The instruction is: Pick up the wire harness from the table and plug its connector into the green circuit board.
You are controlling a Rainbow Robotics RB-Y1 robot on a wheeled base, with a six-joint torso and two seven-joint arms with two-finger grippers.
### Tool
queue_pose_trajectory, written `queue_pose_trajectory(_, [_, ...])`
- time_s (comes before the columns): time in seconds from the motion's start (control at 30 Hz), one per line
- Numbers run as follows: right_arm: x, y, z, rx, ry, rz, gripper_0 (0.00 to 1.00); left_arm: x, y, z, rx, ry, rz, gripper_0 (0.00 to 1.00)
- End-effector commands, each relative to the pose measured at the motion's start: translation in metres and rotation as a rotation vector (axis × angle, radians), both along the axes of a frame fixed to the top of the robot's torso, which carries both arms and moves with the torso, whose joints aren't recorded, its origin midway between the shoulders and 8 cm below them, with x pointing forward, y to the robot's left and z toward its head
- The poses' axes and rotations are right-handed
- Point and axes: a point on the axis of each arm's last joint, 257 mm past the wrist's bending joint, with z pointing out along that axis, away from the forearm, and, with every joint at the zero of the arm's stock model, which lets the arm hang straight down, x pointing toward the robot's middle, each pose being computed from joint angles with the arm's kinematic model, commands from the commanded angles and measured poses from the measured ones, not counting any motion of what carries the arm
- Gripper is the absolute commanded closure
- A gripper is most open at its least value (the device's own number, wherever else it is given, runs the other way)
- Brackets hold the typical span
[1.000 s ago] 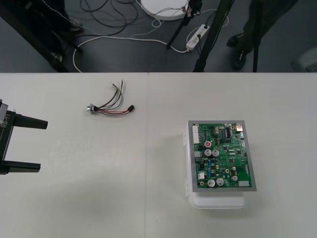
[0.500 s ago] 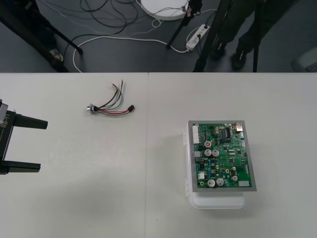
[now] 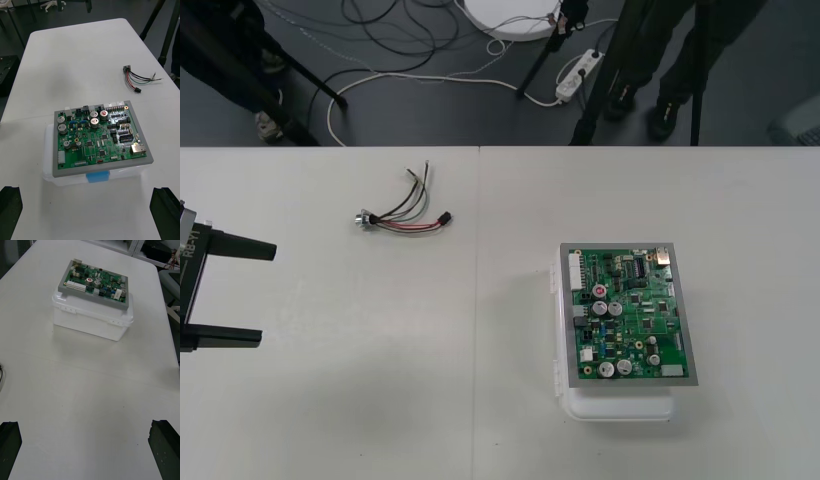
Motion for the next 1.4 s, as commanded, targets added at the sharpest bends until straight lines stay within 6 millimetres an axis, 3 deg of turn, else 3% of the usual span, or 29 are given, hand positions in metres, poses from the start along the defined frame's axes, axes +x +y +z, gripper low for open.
queue_pose_trajectory(0.03, [0.0014,-0.0033,0.004,-0.047,-0.005,0.024,0.0,-0.006,0.0161,-0.0024,0.045,0.043,0.027,0.0])
queue_pose_trajectory(1.4, [0.0014,-0.0033,0.004,-0.047,-0.005,0.024,0.0,-0.006,0.0161,-0.0024,0.045,0.043,0.027,0.0])
